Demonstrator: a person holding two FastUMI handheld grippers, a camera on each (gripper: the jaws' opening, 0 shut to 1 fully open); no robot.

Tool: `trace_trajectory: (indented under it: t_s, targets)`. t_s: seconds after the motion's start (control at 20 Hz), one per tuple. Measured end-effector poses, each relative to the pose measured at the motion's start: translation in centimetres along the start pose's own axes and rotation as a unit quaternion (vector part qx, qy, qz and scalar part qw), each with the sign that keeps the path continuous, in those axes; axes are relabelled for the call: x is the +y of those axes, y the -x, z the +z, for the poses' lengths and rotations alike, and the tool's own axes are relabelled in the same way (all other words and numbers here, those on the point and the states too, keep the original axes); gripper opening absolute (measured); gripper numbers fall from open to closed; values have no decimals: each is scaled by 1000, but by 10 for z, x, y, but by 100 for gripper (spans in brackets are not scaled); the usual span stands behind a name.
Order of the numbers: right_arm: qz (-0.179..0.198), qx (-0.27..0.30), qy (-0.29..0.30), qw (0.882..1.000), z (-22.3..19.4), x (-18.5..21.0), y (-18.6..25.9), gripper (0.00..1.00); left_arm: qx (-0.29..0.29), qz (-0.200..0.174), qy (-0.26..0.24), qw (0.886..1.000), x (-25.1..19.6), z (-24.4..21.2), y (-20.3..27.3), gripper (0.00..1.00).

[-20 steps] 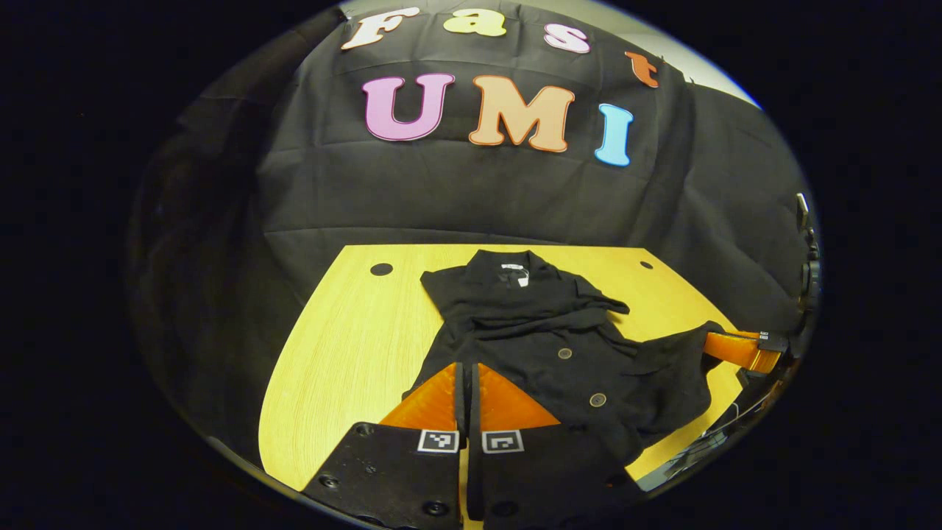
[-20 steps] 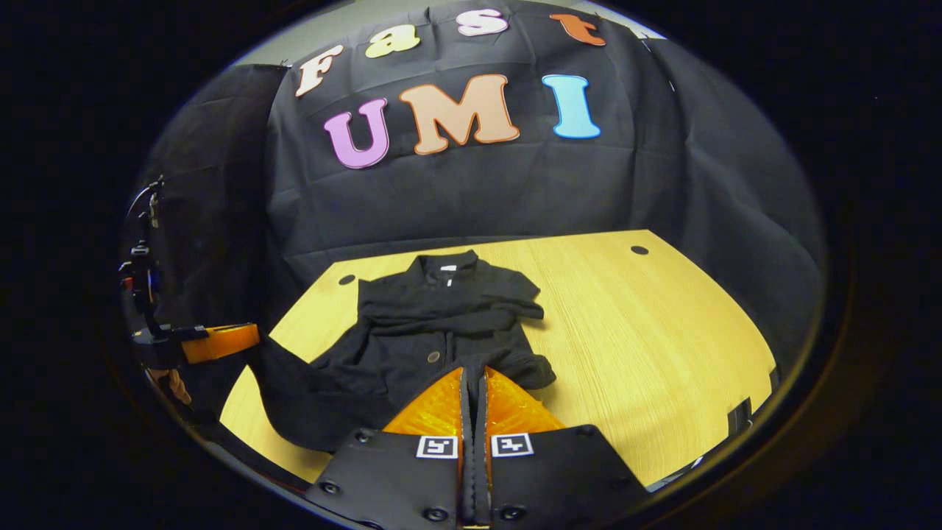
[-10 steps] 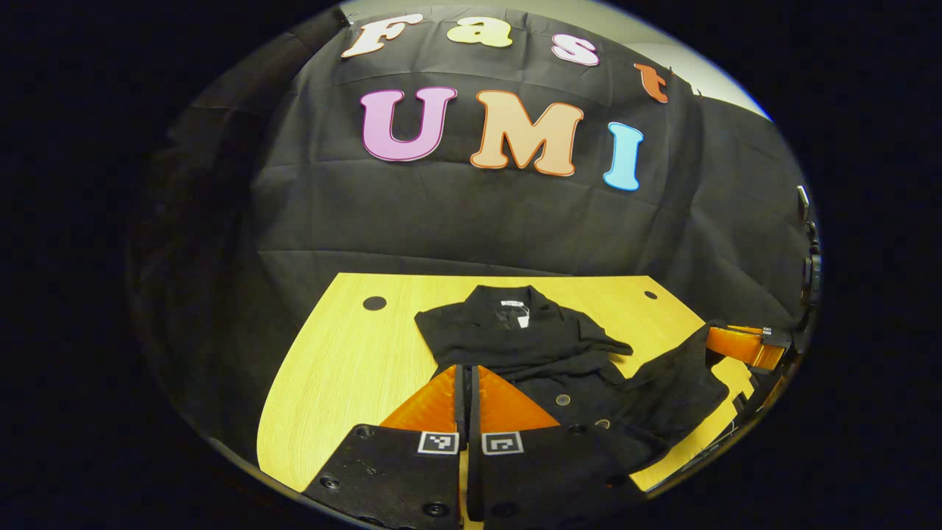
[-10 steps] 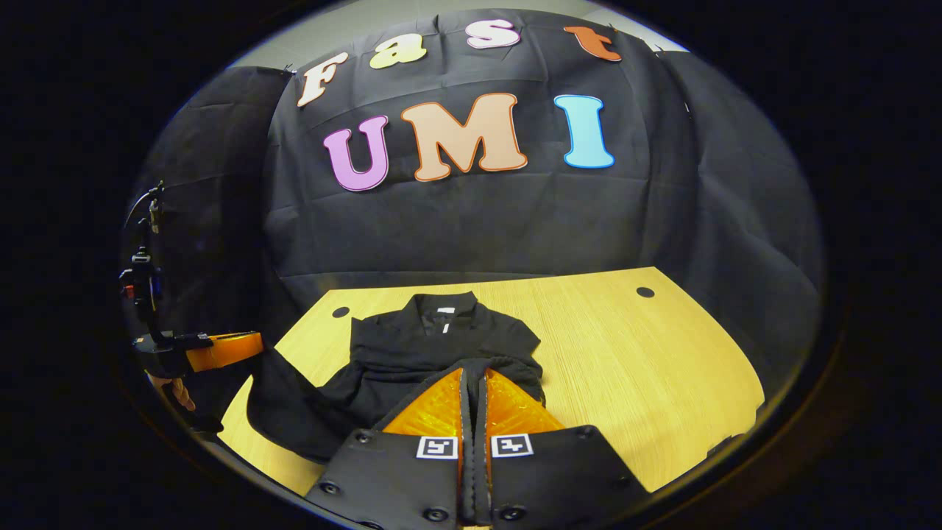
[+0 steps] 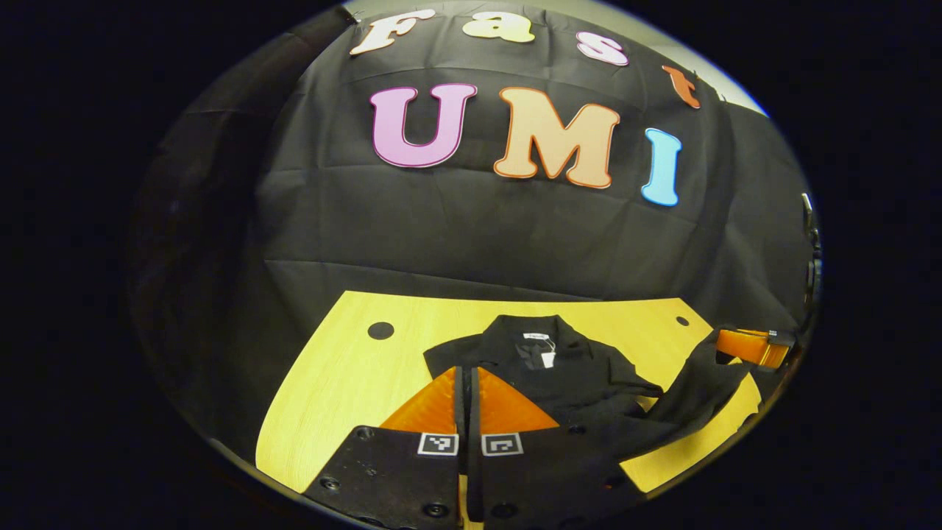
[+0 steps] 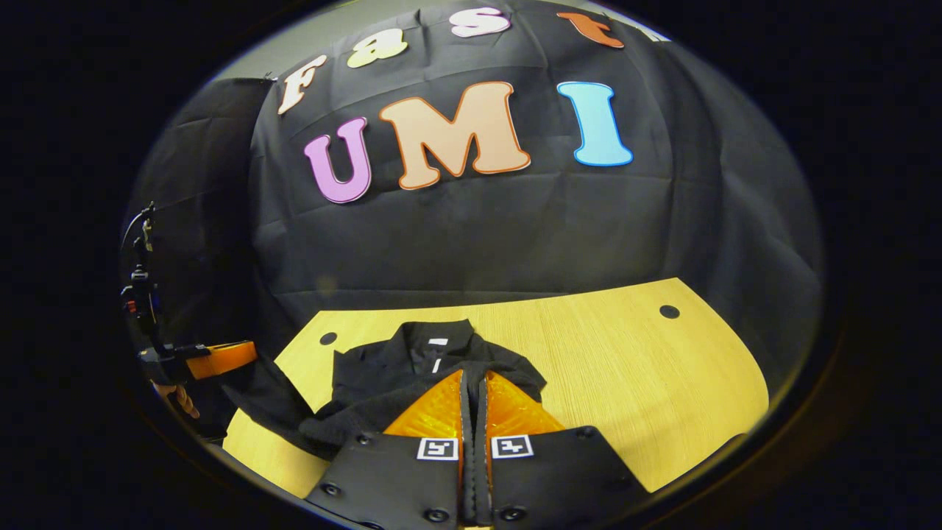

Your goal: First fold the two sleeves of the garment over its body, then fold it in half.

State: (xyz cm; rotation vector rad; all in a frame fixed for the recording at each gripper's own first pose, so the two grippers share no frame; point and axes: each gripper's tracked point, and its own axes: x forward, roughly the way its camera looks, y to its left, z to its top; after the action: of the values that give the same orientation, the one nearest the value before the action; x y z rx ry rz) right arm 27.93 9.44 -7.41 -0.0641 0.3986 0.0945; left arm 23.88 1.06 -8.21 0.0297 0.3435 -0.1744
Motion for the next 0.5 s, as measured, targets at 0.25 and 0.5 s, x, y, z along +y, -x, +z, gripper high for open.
trace_trajectory:
  t_s: [0.25, 0.5]
  targets:
    - [4, 22, -11, 1000, 11, -19, -56, 2, 14, 35, -3, 999, 10, 5, -49, 0]
    - [6, 43, -16, 999, 13, -34, -114, 2, 32, 59, 22, 998, 10, -5, -101, 0]
